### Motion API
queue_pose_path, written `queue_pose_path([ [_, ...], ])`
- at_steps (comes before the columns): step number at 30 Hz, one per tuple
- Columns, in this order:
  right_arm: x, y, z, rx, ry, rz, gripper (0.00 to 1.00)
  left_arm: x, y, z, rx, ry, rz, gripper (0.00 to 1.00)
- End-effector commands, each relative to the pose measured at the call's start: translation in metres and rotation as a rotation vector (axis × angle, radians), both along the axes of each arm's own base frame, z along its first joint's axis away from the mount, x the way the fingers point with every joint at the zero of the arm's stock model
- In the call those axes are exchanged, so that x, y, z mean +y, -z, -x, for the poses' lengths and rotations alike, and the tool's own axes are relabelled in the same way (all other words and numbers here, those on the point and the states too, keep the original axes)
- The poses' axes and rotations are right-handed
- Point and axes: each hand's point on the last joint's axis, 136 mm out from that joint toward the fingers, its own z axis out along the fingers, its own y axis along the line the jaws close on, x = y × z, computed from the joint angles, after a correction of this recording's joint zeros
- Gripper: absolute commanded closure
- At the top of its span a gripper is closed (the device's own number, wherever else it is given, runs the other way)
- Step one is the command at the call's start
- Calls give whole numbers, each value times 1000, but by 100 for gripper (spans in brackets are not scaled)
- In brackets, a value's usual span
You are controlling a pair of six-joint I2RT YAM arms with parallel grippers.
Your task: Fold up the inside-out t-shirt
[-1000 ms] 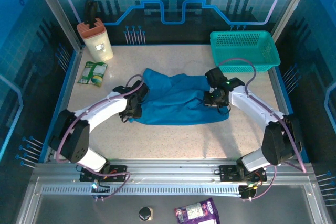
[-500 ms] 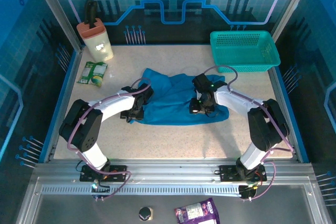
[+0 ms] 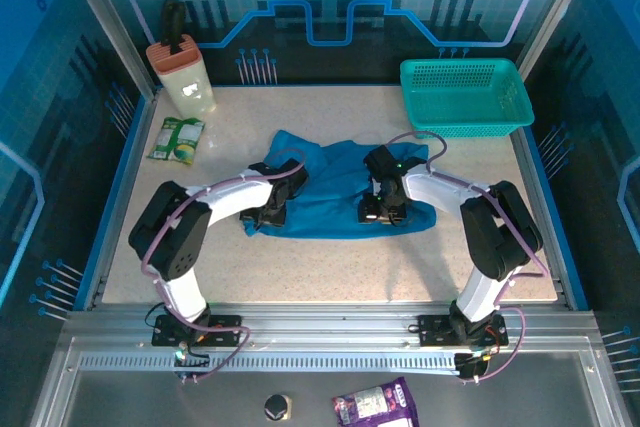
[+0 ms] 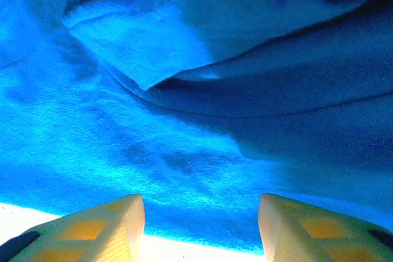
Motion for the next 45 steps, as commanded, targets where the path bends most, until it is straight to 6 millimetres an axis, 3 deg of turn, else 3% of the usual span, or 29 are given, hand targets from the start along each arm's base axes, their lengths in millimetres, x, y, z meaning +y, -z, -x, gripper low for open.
queue_pose_path([
  [1,-4,5,5,29,6,13,44,9,-4,-4,17,23,-70,37],
  [7,-18,7,5,32,33,44,40,29,-5,-8,35,-8,-96,34],
  [15,-45,6,2,24,99,59,40,76,-37,-9,-40,-148,-47,34],
  [22,-49,3,0,18,105,58,40,105,-56,-2,-72,-243,4,34],
  [25,-49,1,0,15,106,53,41,100,-57,-3,-78,-252,52,37],
  [30,-47,-2,-2,7,106,42,41,60,-63,-3,-96,-218,190,41],
  [34,-46,-3,-2,9,106,37,41,41,-51,2,-64,-207,196,40],
  [41,-46,-6,-2,6,98,40,41,58,-26,7,-41,-234,87,40],
  [45,-47,-7,-1,6,99,39,42,67,-15,6,-40,-274,133,40],
])
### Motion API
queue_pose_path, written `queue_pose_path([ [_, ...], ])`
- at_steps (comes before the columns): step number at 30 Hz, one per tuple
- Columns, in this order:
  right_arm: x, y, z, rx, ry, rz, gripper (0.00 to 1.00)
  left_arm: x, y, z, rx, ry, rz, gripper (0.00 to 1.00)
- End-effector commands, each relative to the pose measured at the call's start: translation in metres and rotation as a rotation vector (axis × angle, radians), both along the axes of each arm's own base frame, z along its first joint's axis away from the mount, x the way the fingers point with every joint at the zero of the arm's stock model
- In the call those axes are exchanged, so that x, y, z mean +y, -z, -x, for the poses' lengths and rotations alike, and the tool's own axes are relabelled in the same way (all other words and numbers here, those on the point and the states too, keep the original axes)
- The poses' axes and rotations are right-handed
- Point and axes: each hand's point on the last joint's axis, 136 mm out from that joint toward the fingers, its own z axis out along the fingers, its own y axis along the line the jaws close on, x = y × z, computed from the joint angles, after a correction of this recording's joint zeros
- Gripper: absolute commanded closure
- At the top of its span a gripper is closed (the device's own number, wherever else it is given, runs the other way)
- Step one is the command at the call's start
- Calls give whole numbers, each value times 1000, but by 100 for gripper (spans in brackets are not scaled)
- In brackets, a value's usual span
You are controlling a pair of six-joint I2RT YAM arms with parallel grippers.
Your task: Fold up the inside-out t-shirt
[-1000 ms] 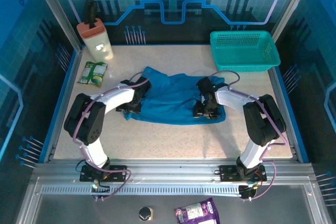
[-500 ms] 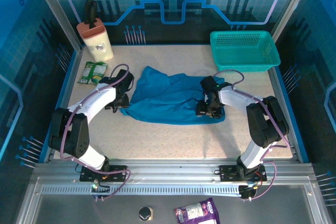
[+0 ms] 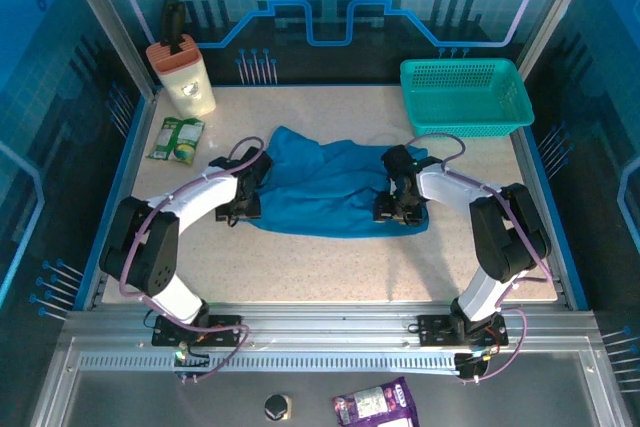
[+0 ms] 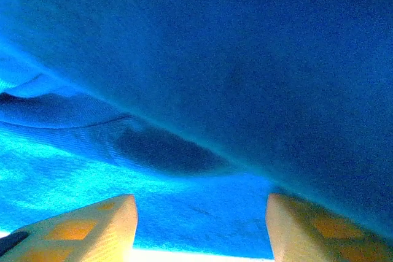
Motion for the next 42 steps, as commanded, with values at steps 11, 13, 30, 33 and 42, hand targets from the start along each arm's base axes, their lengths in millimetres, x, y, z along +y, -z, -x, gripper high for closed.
queue_pose_path([
  [11,-8,-17,-1,-30,2,12,43,14,22,-13,-60,-148,218,65],
  [13,-10,-20,-2,-42,2,21,43,17,22,-15,-69,-165,243,74],
  [30,42,-65,-41,-219,-138,101,56,4,-1,-28,-166,-142,434,100],
  [33,49,-59,-55,-220,-122,107,58,4,3,-25,-151,-141,430,100],
  [42,61,-40,-78,-202,-46,104,57,5,4,-23,-149,-145,430,100],
])
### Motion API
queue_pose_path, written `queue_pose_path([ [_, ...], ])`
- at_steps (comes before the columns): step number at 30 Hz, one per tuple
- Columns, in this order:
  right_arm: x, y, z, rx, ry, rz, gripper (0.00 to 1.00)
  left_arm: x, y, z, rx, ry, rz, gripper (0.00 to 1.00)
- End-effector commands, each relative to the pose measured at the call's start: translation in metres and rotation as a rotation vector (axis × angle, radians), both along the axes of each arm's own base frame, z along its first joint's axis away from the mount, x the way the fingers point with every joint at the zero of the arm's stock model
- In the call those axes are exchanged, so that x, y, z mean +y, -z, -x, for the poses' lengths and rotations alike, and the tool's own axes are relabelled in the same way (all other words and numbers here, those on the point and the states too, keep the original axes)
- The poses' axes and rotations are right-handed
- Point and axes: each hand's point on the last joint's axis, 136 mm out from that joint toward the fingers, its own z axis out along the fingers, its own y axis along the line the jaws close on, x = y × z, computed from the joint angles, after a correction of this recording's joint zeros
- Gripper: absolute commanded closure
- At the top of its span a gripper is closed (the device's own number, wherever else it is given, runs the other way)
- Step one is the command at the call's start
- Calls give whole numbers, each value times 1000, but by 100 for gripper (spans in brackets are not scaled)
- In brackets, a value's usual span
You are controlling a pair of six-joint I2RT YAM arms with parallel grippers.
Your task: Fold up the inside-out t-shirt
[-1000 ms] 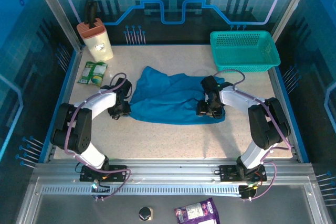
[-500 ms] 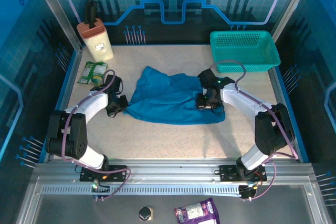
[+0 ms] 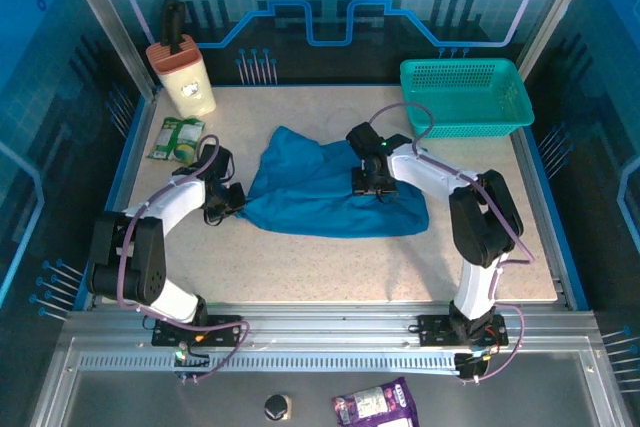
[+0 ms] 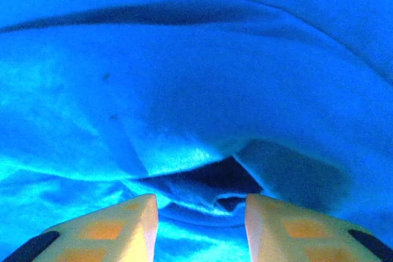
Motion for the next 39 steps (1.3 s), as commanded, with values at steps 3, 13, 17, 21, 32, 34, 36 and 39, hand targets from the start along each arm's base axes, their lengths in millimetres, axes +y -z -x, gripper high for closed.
queue_pose_path([
  [3,3,8,-9,3,44,10,58,1,-4,2,-10,10,6,100],
  [13,-1,11,-9,5,50,17,81,4,-5,1,-16,6,-7,100],
  [17,-3,-3,-10,-23,50,11,96,4,-10,-1,-27,9,-7,100],
  [21,-8,-27,-11,-80,48,10,100,2,-20,-6,-53,11,8,100],
  [32,-48,-226,-41,-563,80,-95,100,13,-159,-50,-409,14,89,100],
  [34,-63,-283,-44,-702,94,-106,100,16,-198,-57,-511,17,99,100],
  [36,-81,-344,-39,-852,112,-105,100,16,-239,-61,-617,31,114,100],
  [39,-106,-424,-22,-1064,135,-80,100,12,-289,-62,-751,53,147,100],
])
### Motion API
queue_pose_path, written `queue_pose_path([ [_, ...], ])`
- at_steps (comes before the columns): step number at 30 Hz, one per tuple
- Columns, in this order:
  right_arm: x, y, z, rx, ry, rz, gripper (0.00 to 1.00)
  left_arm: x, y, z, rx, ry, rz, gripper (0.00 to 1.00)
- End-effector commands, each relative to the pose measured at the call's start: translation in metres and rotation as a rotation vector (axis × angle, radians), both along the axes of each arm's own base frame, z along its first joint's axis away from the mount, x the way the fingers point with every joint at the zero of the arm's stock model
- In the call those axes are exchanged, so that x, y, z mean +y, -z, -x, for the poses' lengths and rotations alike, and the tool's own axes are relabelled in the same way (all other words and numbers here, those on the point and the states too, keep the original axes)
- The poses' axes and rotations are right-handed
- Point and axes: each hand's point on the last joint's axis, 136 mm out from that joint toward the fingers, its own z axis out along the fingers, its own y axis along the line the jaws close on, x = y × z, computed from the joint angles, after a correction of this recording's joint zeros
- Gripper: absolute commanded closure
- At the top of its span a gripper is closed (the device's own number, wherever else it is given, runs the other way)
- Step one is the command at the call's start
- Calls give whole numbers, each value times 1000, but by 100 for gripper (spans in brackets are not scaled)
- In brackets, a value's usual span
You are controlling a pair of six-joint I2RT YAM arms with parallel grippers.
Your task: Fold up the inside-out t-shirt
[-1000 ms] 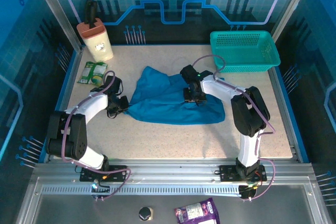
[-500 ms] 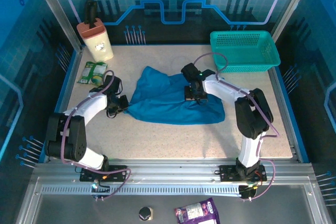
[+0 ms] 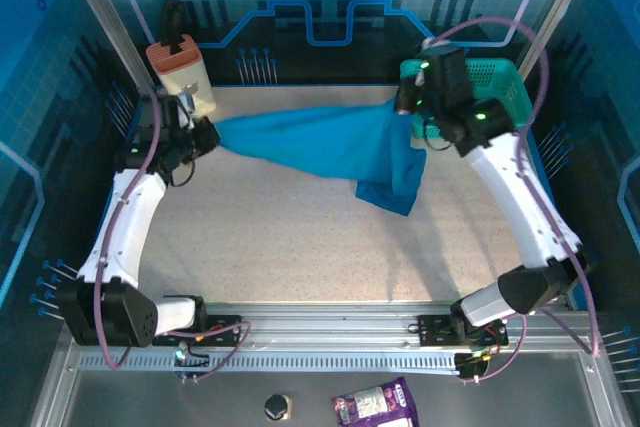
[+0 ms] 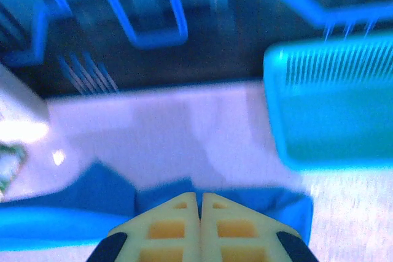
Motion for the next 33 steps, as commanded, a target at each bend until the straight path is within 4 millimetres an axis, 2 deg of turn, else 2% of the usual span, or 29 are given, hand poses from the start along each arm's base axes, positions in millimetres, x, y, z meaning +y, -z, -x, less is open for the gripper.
queue_pose_path([
  [1,-38,-96,28,-262,83,66,100,-11,-59,5,-160,68,39,100],
  [3,-53,-133,47,-377,119,68,100,-20,-86,5,-238,111,74,100],
  [5,-63,-151,61,-458,150,60,100,-29,-113,6,-314,156,111,100],
  [6,-68,-153,65,-489,170,55,100,-32,-129,7,-358,178,124,100],
  [8,-69,-146,65,-519,177,50,100,-36,-172,13,-457,210,129,100],
  [12,-48,-101,44,-426,104,17,100,-40,-280,40,-686,254,83,100],
  [14,-37,-89,38,-385,63,-8,100,-42,-319,56,-780,264,71,100],
  [15,-35,-88,36,-382,53,-13,100,-43,-332,61,-813,270,74,100],
  [17,-39,-101,39,-411,64,6,100,-44,-337,60,-821,274,88,100],
  [19,-55,-131,52,-476,112,59,100,-44,-323,49,-780,276,114,100],
  [22,-89,-195,90,-618,223,148,100,-46,-281,24,-676,277,182,100],
  [24,-108,-235,123,-722,297,191,100,-47,-257,12,-628,279,231,100],
  [26,-117,-256,143,-794,337,209,100,-47,-245,8,-614,271,261,100],
  [28,-117,-256,144,-810,336,208,100,-46,-244,7,-611,264,266,100],
  [30,-103,-237,125,-760,292,201,100,-45,-253,7,-615,262,254,100],
  [31,-96,-226,113,-726,268,199,100,-44,-267,11,-635,259,239,100],
  [32,-85,-209,98,-677,235,201,100,-42,-290,19,-675,258,220,100],
  [33,-77,-198,87,-642,211,203,100,-41,-302,23,-693,256,206,100],
])
